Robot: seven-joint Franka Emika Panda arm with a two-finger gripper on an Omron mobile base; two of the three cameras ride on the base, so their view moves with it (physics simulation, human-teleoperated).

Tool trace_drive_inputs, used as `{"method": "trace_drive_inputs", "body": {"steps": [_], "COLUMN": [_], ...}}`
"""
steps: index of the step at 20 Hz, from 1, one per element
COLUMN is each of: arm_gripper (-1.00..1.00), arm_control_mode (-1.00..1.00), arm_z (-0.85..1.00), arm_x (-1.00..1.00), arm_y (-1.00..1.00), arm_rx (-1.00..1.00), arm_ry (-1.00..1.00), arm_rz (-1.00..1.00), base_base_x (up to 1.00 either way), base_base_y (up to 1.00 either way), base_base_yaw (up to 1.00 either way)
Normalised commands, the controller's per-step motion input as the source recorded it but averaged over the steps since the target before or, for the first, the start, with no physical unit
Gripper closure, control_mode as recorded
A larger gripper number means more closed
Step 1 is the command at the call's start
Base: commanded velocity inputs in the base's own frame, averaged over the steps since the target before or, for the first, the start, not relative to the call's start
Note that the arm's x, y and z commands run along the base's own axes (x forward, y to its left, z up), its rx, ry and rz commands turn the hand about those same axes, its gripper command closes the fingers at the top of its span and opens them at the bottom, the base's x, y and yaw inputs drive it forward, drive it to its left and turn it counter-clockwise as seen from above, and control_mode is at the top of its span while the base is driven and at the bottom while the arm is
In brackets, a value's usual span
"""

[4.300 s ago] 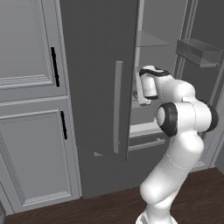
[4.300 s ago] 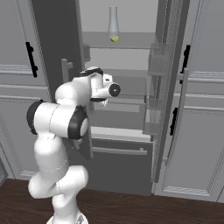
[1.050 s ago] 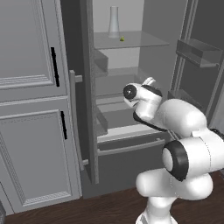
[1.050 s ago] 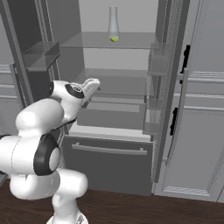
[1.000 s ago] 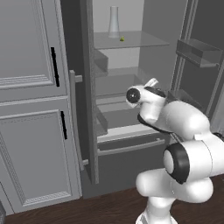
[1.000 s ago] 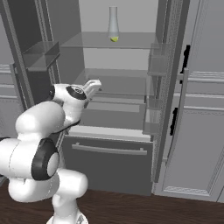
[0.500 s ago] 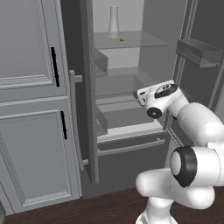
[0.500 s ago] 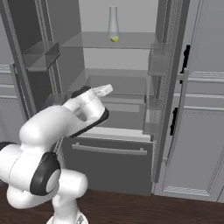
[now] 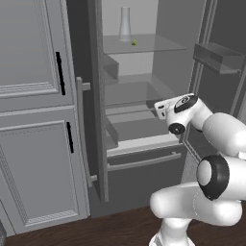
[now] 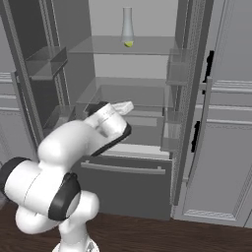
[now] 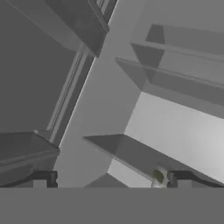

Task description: Grab a lemon wedge from the fridge and one ice cube from the ice bowl, and put them in the glass of lemonade.

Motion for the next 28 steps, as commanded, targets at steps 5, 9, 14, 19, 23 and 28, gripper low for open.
{"method": "trace_drive_inputs", "body": {"steps": [5, 9, 14, 19, 23, 28], "arm_gripper": [-1.0, -1.0, -1.0, -1.0, -1.0, -1.0], "arm_control_mode": [-1.0, -1.0, -1.0, -1.0, -1.0, -1.0], "arm_z": [0.36, 0.35, 0.51, 0.84, 0.43, -0.3], "arm_x": [0.02, -0.03, -0.23, -0.57, -0.68, -0.7], "arm_y": [0.13, 0.06, 0.04, 0.0, 0.01, 0.31], "arm_rx": [0.18, 0.21, 0.22, 0.22, 0.18, 0.0], "arm_ry": [0.44, 0.57, 0.48, 0.26, 0.16, 0.0], "arm_rz": [-0.13, -0.19, -0.23, -0.32, -0.35, -0.32], "base_base_x": [0.0, 0.0, 0.0, 0.0, 0.0, 0.0], "base_base_y": [0.0, 0.0, 0.0, 0.0, 0.0, 0.0], "base_base_yaw": [0.0, 0.0, 0.0, 0.0, 0.0, 0.0]}}
